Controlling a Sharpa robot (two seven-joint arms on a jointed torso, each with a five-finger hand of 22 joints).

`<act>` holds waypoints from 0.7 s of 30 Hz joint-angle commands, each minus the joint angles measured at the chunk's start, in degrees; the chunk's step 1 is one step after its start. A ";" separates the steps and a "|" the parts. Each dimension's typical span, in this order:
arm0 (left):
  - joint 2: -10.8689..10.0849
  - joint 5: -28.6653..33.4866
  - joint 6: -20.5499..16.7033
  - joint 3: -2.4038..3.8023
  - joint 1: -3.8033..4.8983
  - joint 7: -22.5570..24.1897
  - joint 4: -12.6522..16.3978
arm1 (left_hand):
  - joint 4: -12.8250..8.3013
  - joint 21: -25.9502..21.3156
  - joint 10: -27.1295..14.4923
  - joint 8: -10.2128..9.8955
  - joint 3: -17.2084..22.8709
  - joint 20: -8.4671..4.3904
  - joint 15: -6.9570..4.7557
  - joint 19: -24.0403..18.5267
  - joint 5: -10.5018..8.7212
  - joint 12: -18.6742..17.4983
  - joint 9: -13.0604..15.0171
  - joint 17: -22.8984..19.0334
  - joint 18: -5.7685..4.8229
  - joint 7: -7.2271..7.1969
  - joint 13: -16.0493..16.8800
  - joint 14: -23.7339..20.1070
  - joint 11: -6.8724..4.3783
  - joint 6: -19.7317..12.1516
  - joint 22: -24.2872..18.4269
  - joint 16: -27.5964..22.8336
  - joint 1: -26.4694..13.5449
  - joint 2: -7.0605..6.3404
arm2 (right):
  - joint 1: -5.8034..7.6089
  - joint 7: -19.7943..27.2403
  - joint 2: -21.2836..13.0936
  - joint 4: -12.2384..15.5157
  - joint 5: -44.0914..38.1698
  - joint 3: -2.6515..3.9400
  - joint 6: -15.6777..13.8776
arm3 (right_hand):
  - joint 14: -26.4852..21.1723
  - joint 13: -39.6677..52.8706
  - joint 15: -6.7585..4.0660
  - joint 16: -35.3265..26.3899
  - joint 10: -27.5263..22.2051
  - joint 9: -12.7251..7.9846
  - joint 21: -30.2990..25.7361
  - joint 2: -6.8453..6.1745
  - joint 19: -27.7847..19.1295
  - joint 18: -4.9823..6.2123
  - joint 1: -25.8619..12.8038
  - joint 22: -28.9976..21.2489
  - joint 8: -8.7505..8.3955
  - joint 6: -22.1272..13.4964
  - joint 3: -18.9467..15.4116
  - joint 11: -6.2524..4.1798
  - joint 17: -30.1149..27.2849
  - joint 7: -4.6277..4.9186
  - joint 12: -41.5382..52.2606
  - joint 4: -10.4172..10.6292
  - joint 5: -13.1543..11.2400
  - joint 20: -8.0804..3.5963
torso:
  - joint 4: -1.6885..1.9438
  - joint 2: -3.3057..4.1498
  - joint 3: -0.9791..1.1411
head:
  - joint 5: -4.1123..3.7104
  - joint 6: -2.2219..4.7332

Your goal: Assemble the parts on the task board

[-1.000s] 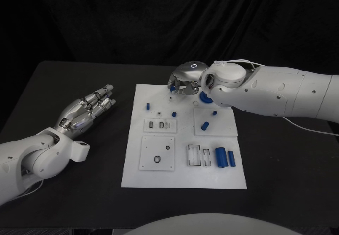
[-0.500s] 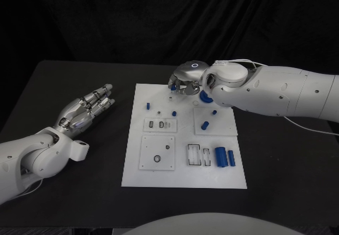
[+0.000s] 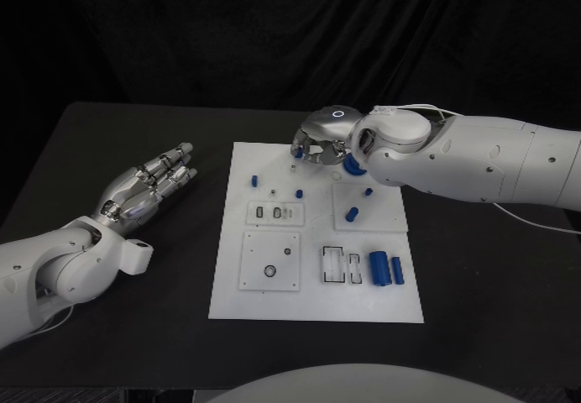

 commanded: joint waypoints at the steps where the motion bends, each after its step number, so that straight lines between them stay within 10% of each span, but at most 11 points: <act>1: -0.02 -0.02 0.57 0.05 0.05 7.55 0.10 | -0.02 0.33 -0.25 0.14 0.47 0.39 0.44 0.12 0.30 0.29 0.05 -0.09 1.08 0.35 0.00 0.08 -0.06 0.05 0.08 -0.21 0.73 0.07 | -0.22 -0.11 -0.28 0.32 -0.20 -0.01 0.04 | -0.33 0.10 0.18 -0.15 -0.35 -0.05 -0.21 -0.55 -0.33 -0.29 -0.17 0.04 0.12 0.16 -0.02 0.25 0.04 -0.13 -0.04 0.35 -0.34 -0.10 | 0.06 0.01 -0.03 | -0.08 -0.04; 11: -0.08 -0.02 0.63 0.05 0.05 7.13 0.07 | -0.12 0.33 -0.39 0.11 0.61 0.45 0.59 0.13 0.29 0.26 0.02 -0.09 1.08 0.31 -0.03 0.08 -0.11 -0.13 0.08 -0.21 0.78 0.06 | -0.42 -0.97 -0.41 0.57 -0.20 -0.01 1.40 | -0.73 0.26 0.42 -0.59 -0.64 -0.48 -0.72 -0.92 -0.69 -0.19 -0.36 -0.23 -0.95 -1.39 -0.12 0.42 -0.44 -1.18 -0.05 0.69 -0.42 0.15 | -0.01 -0.01 -0.03 | -0.06 -0.04; 21: -0.31 -0.02 0.65 0.05 0.05 6.99 0.18 | -0.16 0.33 -0.46 0.10 0.67 0.48 0.64 0.13 0.29 0.24 0.02 -0.09 1.08 0.28 -0.05 0.08 -0.11 -0.16 0.08 -0.21 0.79 0.05 | -0.47 -0.75 -1.75 1.04 -0.16 -0.01 -3.28 | -1.95 0.80 1.15 -2.04 -4.60 -5.73 -2.74 -2.08 -1.82 0.17 -1.74 -1.27 -1.97 -16.56 -1.47 1.36 -1.92 -5.32 -0.65 2.14 -1.21 0.89 | 0.05 -0.02 -0.02 | -0.08 0.13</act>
